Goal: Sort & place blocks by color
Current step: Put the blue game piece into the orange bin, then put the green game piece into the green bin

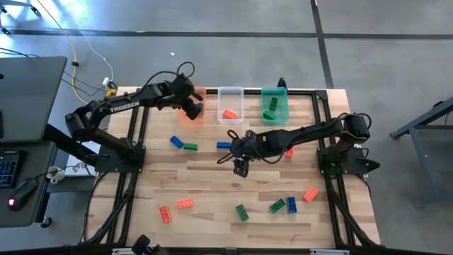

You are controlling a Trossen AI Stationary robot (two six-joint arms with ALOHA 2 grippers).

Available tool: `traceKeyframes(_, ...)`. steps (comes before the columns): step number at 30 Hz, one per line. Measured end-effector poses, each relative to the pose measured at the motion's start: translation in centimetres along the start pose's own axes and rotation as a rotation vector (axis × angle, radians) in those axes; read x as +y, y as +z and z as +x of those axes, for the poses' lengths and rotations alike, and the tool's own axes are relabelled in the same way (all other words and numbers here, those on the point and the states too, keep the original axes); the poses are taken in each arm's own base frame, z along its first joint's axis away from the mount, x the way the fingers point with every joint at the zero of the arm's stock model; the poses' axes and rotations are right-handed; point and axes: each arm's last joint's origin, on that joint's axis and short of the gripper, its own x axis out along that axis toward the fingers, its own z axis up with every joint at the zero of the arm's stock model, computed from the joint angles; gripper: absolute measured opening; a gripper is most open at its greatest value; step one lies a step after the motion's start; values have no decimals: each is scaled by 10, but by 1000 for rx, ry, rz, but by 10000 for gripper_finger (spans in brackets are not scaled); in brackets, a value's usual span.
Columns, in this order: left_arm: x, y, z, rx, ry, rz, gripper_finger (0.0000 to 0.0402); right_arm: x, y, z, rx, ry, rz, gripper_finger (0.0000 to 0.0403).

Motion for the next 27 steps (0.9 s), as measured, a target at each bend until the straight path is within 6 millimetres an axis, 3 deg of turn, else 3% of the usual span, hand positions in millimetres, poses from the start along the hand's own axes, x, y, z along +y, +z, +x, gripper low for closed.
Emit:
traceKeyframes(12, 9, 9, 34, 0, -27, 25, 72, 1, -1, 0, 19, 22, 52, 256)
traceKeyframes(18, 13, 9, 39, 16, -37, 51, 116, 2, -2, 0, 30, 36, 97, 256)
traceKeyframes(27, 11, 12, 39, -14, -99, 78, 127, 16, -19, -5, 131, 10, 173, 256)
